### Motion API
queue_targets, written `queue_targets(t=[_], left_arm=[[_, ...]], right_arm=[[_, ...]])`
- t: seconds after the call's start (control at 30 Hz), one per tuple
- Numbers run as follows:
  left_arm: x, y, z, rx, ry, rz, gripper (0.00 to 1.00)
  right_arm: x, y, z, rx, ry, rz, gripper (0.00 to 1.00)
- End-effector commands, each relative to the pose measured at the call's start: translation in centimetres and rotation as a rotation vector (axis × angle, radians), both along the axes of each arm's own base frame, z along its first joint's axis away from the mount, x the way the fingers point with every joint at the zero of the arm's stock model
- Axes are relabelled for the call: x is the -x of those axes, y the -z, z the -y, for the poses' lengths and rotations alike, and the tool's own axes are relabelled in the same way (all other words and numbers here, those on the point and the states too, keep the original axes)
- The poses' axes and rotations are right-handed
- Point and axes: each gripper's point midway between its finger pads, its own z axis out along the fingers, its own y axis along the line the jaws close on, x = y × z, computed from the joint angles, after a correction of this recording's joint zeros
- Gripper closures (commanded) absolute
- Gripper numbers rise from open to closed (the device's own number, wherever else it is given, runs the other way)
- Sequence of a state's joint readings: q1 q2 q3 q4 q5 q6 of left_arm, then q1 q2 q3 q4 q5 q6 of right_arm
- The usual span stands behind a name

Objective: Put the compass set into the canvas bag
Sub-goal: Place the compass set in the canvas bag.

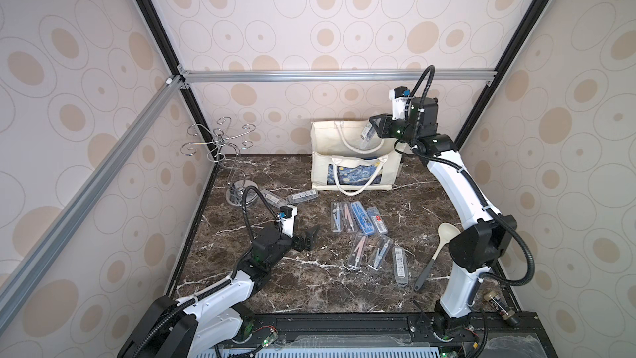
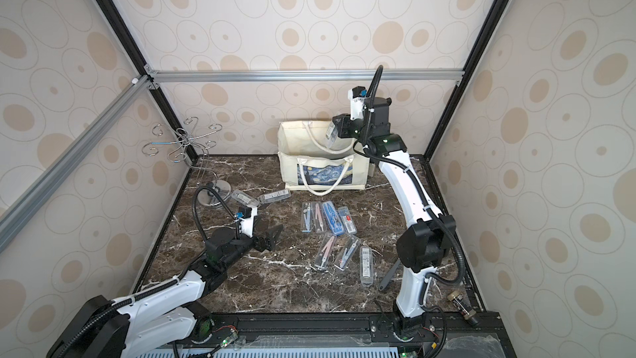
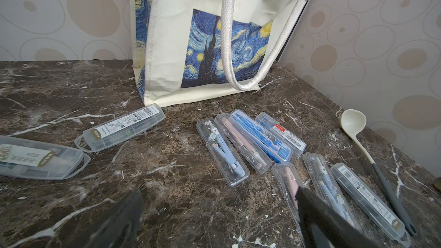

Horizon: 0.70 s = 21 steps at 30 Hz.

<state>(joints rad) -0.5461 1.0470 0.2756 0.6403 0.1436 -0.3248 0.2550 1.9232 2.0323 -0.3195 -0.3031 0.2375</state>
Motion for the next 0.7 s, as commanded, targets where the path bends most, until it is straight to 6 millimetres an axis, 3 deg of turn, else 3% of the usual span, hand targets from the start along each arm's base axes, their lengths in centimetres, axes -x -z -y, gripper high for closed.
queue_targets(t=[0.0, 0.2, 0.33, 0.47, 0.67], left_arm=[[-0.1, -0.4, -0.3, 0.007, -0.018, 0.009, 0.00], [-0.4, -0.3, -0.8, -0.001, -0.052, 0.008, 0.00], [-0.6, -0.1, -1.1, -0.005, -0.075, 0.005, 0.00], [-0.6, 0.2, -1.5, -0.010, -0.093, 0.001, 0.00], [-0.5, 0.7, -1.6, -0.010, -0.101, -0.007, 0.00]], right_arm=[[-1.8, 3.5, 0.5, 0.063, 0.022, -0.050, 0.82], [-3.5, 10.1, -0.1, 0.133, -0.007, -0.156, 0.81], [-3.7, 12.7, 0.4, 0.210, -0.007, -0.201, 0.81], [-3.9, 14.1, 0.9, 0.272, -0.003, -0.226, 0.78], [-4.0, 14.2, 0.8, 0.277, -0.009, -0.230, 0.73]])
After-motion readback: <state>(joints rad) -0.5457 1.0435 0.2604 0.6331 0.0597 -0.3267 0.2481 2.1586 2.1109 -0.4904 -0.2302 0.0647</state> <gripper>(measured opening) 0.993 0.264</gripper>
